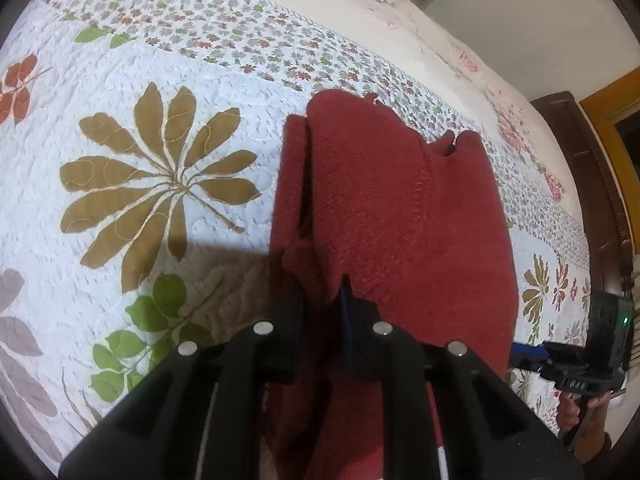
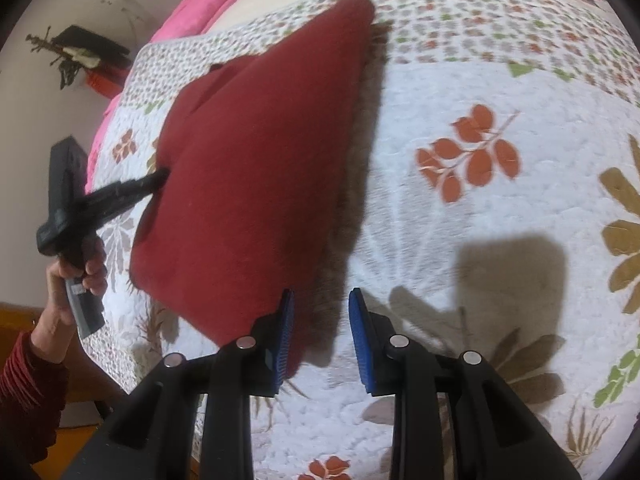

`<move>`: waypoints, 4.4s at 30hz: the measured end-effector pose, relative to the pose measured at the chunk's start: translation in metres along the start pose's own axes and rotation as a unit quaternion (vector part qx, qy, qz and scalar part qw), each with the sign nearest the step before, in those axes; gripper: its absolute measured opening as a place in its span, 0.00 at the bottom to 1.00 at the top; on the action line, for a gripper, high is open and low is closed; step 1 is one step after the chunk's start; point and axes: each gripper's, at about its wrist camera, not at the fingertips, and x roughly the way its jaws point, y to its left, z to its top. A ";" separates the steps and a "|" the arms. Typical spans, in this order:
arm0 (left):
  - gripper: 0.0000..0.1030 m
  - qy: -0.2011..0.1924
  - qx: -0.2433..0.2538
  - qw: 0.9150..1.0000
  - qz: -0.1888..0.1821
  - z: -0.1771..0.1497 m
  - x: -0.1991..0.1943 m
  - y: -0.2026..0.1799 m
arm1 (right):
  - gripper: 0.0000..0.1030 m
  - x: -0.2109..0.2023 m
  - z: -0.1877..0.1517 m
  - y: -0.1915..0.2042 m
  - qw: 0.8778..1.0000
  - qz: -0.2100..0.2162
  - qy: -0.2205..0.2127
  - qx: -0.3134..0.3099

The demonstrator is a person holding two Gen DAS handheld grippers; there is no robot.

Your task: Fold small clothes

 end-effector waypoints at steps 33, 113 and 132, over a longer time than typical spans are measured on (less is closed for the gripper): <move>0.09 0.081 -0.008 0.997 0.016 -0.079 0.004 0.014 | 0.24 0.061 -0.030 0.035 0.998 0.010 0.054 0.004; 0.31 0.076 -0.016 0.980 -0.183 -0.027 0.005 -0.051 | 0.41 -0.040 0.037 0.007 0.989 0.123 -0.083 0.026; 0.34 0.101 0.066 0.987 -0.110 -0.124 0.095 -0.188 | 0.42 -0.072 -0.065 -0.148 0.993 0.066 -0.048 0.090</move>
